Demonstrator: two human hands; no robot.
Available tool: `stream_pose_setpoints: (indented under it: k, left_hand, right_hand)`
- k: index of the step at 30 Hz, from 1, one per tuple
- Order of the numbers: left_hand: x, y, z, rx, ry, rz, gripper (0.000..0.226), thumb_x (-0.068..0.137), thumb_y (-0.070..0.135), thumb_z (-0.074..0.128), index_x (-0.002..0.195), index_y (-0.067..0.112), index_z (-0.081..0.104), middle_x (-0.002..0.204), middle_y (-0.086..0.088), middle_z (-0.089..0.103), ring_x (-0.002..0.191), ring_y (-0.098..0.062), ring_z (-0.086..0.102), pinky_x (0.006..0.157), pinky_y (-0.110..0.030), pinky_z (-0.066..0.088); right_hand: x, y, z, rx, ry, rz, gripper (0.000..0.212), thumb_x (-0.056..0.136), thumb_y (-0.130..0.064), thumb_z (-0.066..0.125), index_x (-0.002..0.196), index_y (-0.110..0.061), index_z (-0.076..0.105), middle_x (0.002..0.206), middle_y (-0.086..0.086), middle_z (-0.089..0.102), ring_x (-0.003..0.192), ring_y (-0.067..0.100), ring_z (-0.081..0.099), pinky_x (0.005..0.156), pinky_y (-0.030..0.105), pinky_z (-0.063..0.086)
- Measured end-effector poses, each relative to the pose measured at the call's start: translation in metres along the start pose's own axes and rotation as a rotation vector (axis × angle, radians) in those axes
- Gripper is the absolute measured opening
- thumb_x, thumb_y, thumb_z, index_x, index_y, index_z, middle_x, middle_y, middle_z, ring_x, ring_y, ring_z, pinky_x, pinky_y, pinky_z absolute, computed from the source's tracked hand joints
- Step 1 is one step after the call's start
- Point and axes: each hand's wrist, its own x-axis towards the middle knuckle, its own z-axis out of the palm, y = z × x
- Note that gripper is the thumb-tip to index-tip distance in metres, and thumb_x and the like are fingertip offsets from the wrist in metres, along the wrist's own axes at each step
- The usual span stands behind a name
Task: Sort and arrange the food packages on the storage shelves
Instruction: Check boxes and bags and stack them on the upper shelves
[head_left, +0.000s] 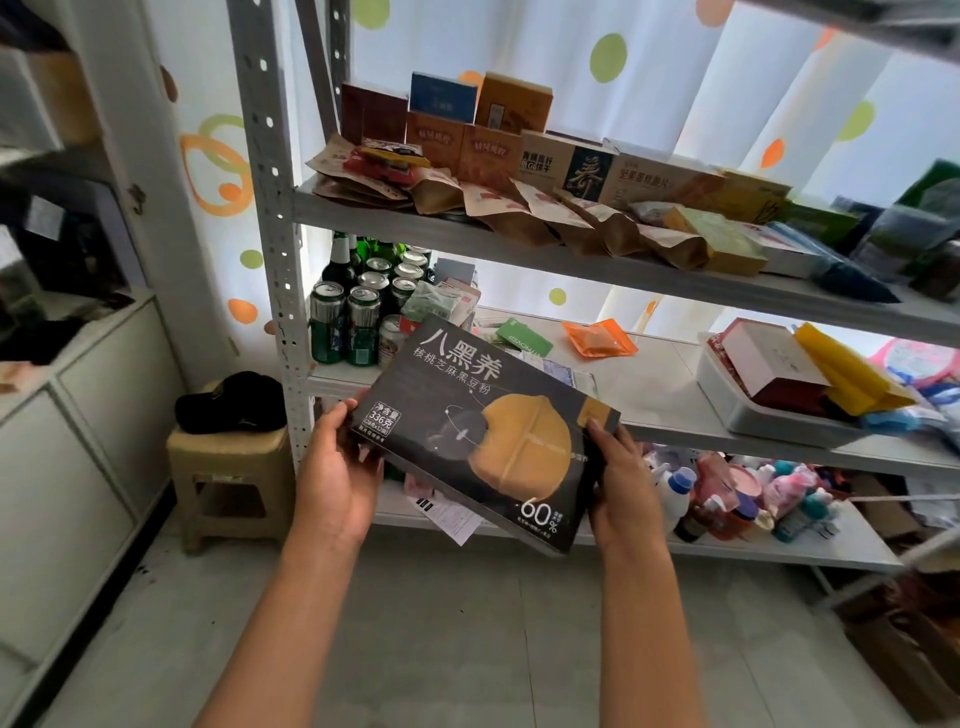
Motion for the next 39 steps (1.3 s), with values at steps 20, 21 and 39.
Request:
stream_pose_setpoints:
  k: [20, 21, 39]
  left_hand:
    - [-0.014, -0.020, -0.001, 0.398, 0.040, 0.067, 0.050, 0.088, 0.063, 0.045, 0.112, 0.023, 0.066, 0.114, -0.004, 0.073, 0.116, -0.020, 0.065, 0.106, -0.045, 0.045]
    - [-0.014, -0.024, -0.003, 0.415, 0.072, 0.058, 0.051, 0.086, 0.065, 0.045, 0.109, 0.024, 0.066, 0.113, -0.004, 0.073, 0.114, -0.021, 0.065, 0.106, -0.046, 0.046]
    - [-0.012, -0.073, 0.089, 1.040, -0.135, 0.310, 0.065, 0.075, 0.092, 0.037, 0.127, 0.056, 0.051, 0.131, 0.007, 0.062, 0.127, -0.019, 0.054, 0.108, -0.053, 0.041]
  right_hand:
    - [-0.020, -0.003, -0.014, -0.142, 0.051, -0.264, 0.048, 0.098, -0.014, 0.060, 0.140, -0.039, 0.057, 0.124, -0.017, 0.065, 0.111, -0.002, 0.057, 0.096, 0.031, 0.052]
    - [-0.020, -0.002, -0.018, -0.153, 0.061, -0.269, 0.048, 0.099, -0.011, 0.059, 0.138, -0.039, 0.057, 0.123, -0.019, 0.064, 0.114, -0.003, 0.057, 0.102, 0.032, 0.050]
    - [0.011, -0.050, -0.085, -0.114, 0.167, -0.458, 0.069, 0.085, -0.004, 0.074, 0.142, -0.039, 0.053, 0.120, -0.030, 0.062, 0.110, -0.018, 0.058, 0.082, 0.009, 0.053]
